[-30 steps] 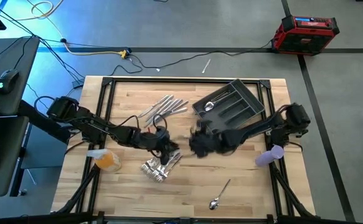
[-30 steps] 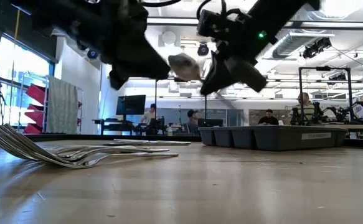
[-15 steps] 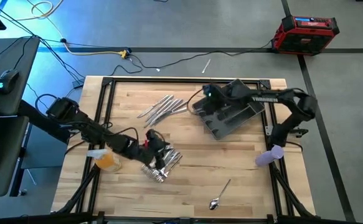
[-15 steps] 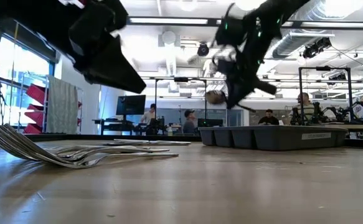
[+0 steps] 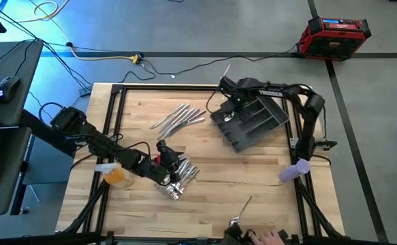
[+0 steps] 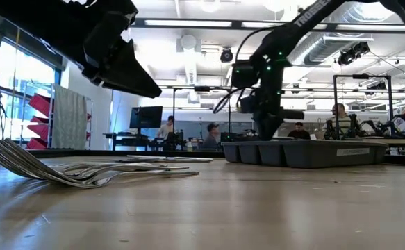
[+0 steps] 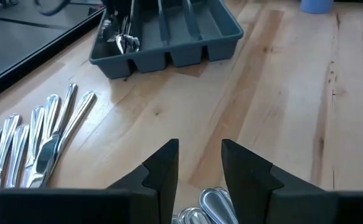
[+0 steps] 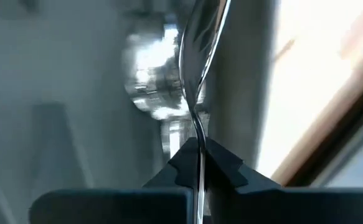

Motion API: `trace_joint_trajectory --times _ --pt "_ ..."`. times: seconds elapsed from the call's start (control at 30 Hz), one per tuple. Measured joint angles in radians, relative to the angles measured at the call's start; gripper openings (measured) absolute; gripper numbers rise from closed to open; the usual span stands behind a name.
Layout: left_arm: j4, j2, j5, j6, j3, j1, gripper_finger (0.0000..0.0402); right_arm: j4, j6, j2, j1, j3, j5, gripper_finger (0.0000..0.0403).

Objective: Sort silverware
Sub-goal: Put the spoon in the silverware tray

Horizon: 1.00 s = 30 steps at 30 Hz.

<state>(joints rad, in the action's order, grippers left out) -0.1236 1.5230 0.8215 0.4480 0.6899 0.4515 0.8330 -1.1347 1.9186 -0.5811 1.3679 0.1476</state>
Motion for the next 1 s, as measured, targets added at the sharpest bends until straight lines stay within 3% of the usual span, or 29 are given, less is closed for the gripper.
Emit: trace_joint_trajectory --times 0.3,0.6,0.73,0.83,1.0 --pt "0.001 0.000 -0.009 0.010 -0.003 0.001 0.0104 0.044 -0.061 0.010 0.000 0.038 0.002 0.0012" --pt "-0.002 0.005 -0.027 0.019 -0.004 0.001 0.0104 0.031 -0.016 0.010 -0.001 0.038 0.042 0.0114" --pt "-0.001 0.005 -0.028 0.019 -0.004 0.001 0.0104 0.056 0.015 0.002 -0.001 0.038 -0.058 0.0134" --pt "-0.001 0.005 -0.032 0.019 -0.004 0.001 0.0104 0.055 0.132 0.001 0.012 0.038 -0.140 0.0134" --pt "-0.001 0.006 -0.034 0.019 -0.004 0.001 0.0104 0.021 0.245 0.001 0.043 0.038 -0.190 0.0127"
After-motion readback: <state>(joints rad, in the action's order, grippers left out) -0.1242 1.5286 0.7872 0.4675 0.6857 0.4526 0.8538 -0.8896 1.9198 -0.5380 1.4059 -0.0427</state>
